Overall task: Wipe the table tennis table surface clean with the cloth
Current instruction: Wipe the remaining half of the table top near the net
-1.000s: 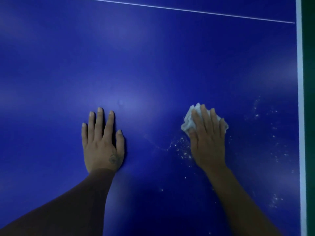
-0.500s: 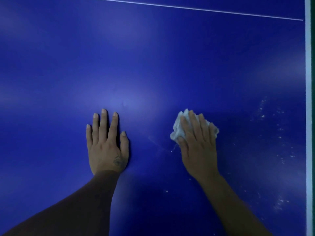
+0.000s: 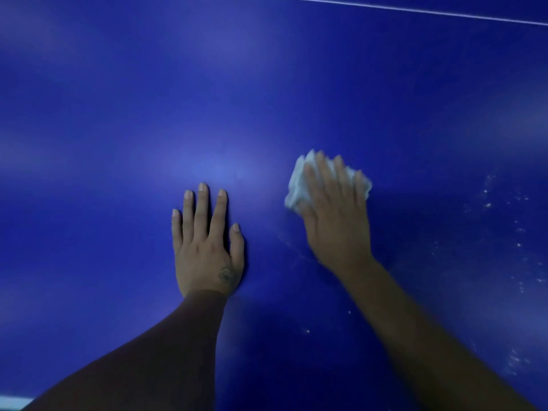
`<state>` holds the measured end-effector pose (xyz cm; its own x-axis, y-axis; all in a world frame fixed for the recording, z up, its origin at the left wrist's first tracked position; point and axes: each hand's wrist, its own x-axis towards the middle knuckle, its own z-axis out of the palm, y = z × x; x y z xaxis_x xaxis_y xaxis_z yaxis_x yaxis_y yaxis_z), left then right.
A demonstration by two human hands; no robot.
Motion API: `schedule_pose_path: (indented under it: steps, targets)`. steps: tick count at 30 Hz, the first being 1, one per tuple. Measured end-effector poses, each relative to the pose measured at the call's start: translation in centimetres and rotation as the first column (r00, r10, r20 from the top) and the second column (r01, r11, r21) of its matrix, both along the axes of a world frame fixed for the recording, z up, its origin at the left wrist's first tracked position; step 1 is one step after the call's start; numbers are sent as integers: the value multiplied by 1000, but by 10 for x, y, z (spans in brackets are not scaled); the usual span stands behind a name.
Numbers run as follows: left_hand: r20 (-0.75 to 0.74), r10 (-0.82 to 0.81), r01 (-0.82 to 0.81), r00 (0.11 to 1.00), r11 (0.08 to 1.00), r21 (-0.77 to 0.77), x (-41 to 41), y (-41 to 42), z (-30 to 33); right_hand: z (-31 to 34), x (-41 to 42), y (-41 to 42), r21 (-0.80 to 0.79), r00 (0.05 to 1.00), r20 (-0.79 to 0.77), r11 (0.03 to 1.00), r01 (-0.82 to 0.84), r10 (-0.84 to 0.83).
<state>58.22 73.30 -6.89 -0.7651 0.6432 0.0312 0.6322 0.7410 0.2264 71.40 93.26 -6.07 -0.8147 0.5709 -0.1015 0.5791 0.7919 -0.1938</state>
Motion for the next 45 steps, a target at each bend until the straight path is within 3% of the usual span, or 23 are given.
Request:
schedule_pose_path:
  steps: [4,10,14,19,22,24,27,30,34,37,42,45]
  targets:
    - [5,1,-1,1000,1000,7,0,0,-1,0,36,-22,-19,984,-41,985,-172,171]
    - [4,-8,8,1000,1000,7,0,-3,-4,-3,-53,27,2,997,-73,999,37,-37]
    - [14,-17,17,1000,1000,8,-2,-3,-6,-6,-72,-1,49,979,-59,980,-193,196]
    - [12,-19,19,1000,1000,7,-3,-3,-6,2,3,-51,-14,908,-1,908,-419,419]
    - [16,-15,15,1000,1000,-3,-3,-2,-5,-3,6,-33,38,858,22,857,-513,513]
    - [27,-17,18,999,1000,-6,-3,-3,-5,-6,-9,0,94,912,55,908,-409,405]
    - [32,-18,18,999,1000,1,-1,-4,-3,-1,-4,45,32,993,21,992,-121,120]
    - [58,-26,28,998,998,-47,0,-4,-1,5,32,23,-13,999,-19,999,42,-42]
    - [71,-63,70,995,993,-94,7,-16,3,6,85,-47,45,995,27,994,-95,94]
    - [52,-68,72,996,994,-79,35,-49,5,8,98,-49,34,982,-18,981,-188,189]
    - [35,-40,42,999,998,-39,52,-64,5,7,60,-18,1,997,-75,1000,-13,13]
    - [30,-37,38,999,999,-24,51,-63,3,4,57,-46,-37,989,-112,994,-101,97]
